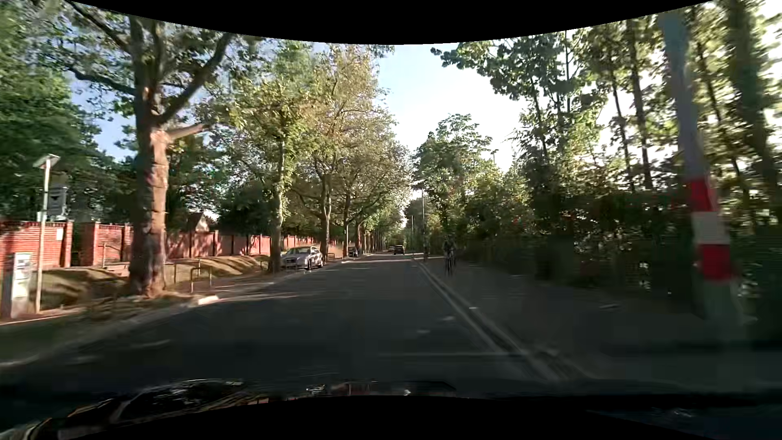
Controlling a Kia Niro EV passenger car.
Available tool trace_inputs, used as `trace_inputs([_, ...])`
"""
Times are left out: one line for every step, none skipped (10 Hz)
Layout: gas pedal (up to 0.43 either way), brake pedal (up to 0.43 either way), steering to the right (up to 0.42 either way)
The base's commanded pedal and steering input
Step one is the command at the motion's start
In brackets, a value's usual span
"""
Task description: Follow the waypoints while adhering to traffic rules and regulations
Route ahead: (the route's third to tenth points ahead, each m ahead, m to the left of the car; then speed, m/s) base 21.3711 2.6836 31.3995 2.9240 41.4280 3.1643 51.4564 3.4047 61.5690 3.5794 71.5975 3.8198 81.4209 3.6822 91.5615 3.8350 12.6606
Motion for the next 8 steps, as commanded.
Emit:
trace_inputs([0.087,0.0,-0.002])
trace_inputs([0.087,0.0,-0.002])
trace_inputs([0.087,0.0,-0.002])
trace_inputs([0.087,0.0,-0.002])
trace_inputs([0.087,0.0,-0.002])
trace_inputs([0.087,0.0,-0.002])
trace_inputs([0.087,0.0,-0.002])
trace_inputs([0.087,0.0,-0.002])
